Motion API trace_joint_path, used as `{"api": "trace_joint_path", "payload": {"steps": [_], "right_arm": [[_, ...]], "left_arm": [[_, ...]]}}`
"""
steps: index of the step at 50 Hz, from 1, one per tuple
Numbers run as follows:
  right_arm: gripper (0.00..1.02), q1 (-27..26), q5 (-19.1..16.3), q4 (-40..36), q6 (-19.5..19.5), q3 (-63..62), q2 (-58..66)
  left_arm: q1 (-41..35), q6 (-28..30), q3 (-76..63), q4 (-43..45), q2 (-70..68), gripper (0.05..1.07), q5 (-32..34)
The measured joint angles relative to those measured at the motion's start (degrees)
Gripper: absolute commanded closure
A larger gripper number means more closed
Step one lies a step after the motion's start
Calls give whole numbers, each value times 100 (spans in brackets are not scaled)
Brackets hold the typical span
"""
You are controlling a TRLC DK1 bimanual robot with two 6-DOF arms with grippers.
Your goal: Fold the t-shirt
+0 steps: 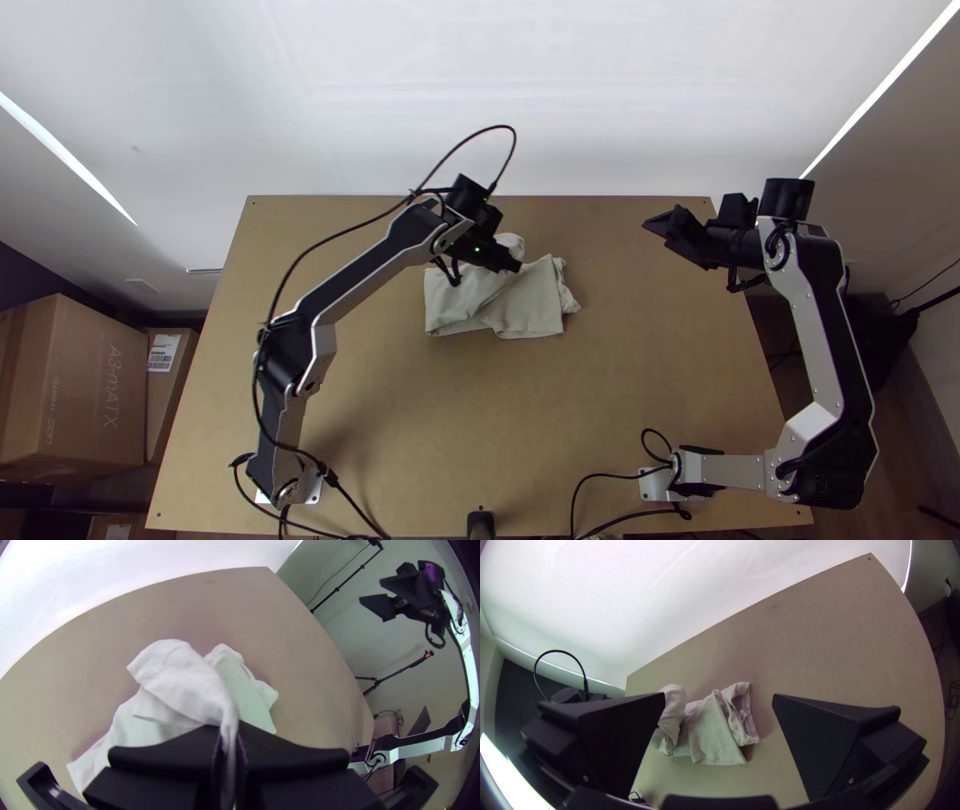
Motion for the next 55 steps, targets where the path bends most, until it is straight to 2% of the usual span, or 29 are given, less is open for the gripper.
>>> {"api": "trace_joint_path", "payload": {"steps": [14, 15, 16, 20, 21, 34, 46, 55], "right_arm": [[3, -11, 4, 52, -63, -146, -76], [3, -11, 4, 52, -66, -166, -76], [3, -11, 7, 55, -68, -192, -76], [3, -22, 57, 68, -131, -319, -83], [3, -22, 72, 76, -153, -372, -85], [3, 144, 356, 444, -260, -925, -87], [3, 813, 437, 721, -407, -1207, 107], [3, 1613, 1058, 960, -518, -1233, 737]], "left_arm": [[-337, -72, 817, -87, 732, 104, -79], [-365, -83, 839, -85, 756, 98, -83], [-393, -85, 850, -79, 776, 86, -87], [-507, -98, 883, -4, 870, 12, -96], [-535, -103, 890, 31, 905, 8, -96], [-715, -210, 929, 1246, 1021, 10, -94], [-350, -234, 975, 1224, 831, 10, -96], [282, -232, 975, 896, 205, 10, -98]]}}
